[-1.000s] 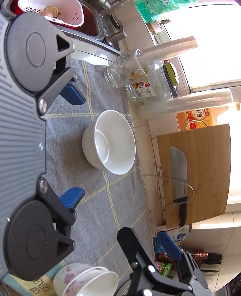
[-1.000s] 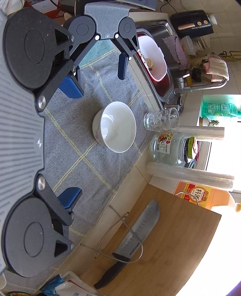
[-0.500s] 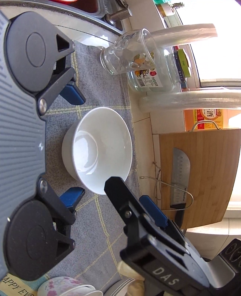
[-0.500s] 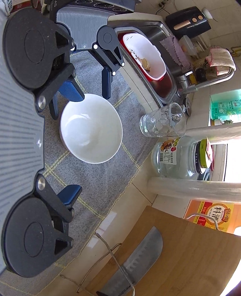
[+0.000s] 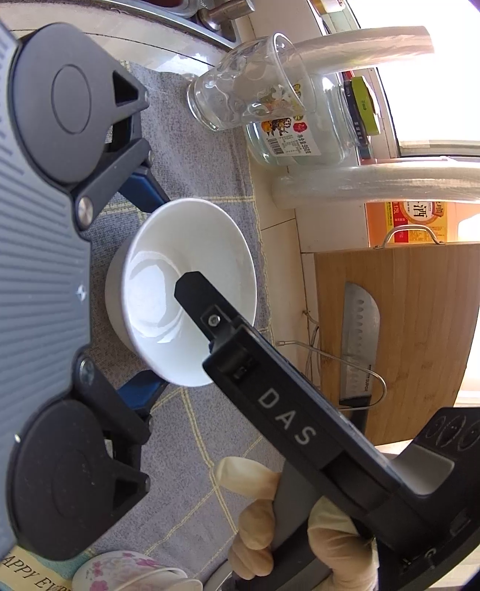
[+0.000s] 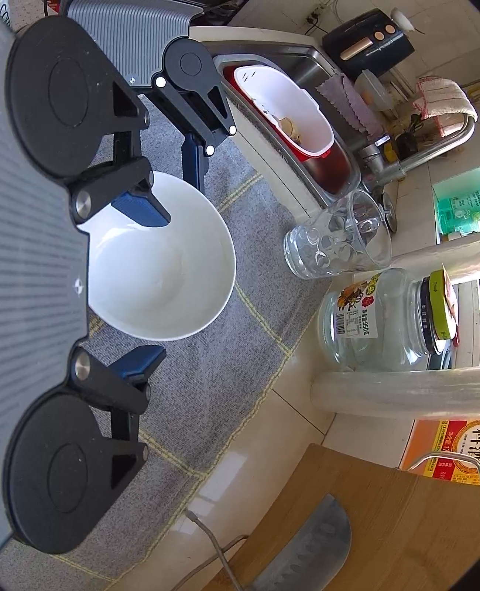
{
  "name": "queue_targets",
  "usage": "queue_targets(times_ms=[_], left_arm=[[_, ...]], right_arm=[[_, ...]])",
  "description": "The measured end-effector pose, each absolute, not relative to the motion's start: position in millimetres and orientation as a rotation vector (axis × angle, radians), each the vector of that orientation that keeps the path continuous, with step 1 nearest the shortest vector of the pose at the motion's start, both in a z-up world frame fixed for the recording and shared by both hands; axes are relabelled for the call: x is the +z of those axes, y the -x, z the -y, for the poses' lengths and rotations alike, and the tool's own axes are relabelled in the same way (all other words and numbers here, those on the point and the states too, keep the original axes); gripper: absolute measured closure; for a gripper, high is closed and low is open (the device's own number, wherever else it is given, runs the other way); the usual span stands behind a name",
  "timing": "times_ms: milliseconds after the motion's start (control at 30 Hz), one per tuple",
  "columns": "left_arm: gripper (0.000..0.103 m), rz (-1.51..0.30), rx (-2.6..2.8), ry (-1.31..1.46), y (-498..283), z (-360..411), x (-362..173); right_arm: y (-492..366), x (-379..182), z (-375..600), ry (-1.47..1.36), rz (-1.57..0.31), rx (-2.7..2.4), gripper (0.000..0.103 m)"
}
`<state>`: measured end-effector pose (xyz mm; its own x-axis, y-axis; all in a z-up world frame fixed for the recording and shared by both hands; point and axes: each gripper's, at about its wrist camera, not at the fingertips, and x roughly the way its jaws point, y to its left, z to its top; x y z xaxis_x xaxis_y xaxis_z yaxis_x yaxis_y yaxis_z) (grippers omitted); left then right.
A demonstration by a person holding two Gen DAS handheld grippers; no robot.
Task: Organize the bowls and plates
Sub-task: 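Move the right gripper to the last white bowl and grasp its rim, then carry the bowl with the right gripper over the two stacked bowls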
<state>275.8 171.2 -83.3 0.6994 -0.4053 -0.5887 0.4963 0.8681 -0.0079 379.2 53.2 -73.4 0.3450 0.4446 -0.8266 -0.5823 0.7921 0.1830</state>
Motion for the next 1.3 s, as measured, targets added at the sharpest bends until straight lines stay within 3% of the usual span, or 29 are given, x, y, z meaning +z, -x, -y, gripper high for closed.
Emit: queue_targets(times_ms=[600, 1300], left_arm=[[0.012, -0.633, -0.525, -0.196, -260, -169, -73], [0.012, -0.609, -0.598, -0.244, -172, -146, -32]], right_arm=[[-360, -63, -47, 0.102, -1.020, 0.693, 0.032], [-256, -16, -3, 0.038, -0.967, 0.697, 0.032]])
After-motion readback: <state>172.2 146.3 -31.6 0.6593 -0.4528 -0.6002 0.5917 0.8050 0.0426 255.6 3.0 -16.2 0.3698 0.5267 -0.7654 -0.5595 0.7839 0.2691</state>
